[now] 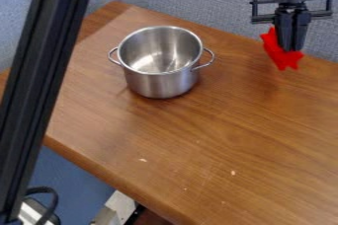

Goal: Put the red object in the metal pot

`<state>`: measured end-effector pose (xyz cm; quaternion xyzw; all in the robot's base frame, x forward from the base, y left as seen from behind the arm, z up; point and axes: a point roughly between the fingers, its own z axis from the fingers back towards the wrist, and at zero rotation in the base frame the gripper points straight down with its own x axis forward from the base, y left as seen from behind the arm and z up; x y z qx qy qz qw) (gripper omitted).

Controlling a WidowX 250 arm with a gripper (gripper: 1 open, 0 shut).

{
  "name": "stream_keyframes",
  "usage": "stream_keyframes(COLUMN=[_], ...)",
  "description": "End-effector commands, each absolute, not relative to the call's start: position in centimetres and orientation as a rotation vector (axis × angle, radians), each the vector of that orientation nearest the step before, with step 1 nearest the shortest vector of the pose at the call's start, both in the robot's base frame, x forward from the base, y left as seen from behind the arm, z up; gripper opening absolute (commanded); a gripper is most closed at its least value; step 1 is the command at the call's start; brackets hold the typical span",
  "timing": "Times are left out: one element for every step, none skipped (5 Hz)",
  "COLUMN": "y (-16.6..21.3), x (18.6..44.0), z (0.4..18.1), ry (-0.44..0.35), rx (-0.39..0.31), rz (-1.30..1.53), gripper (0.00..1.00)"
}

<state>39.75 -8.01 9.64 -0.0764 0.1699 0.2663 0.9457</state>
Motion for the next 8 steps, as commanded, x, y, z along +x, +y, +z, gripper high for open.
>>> stream_keyframes(y=[-7.6,-7.5,-7.4,-7.2,-7.1,-7.0,-6.8,-6.6], x=[40.2,40.1,40.1,40.1,40.1,40.0,40.0,40.0], z=[13.8,13.7,13.6,13.5,13.4,13.3,13.3,13.4], ry=[0.238,0.244,0.249,0.256,0.263,0.269,0.275,0.28], rx=[-0.197,-0.193,-0.189,-0.186,-0.183,-0.181,-0.178,-0.18], rz=[0.534,0.537,0.539,0.541,0.544,0.547,0.55,0.554], gripper=[0.0,0.0,0.0,0.0,0.0,0.0,0.0,0.0])
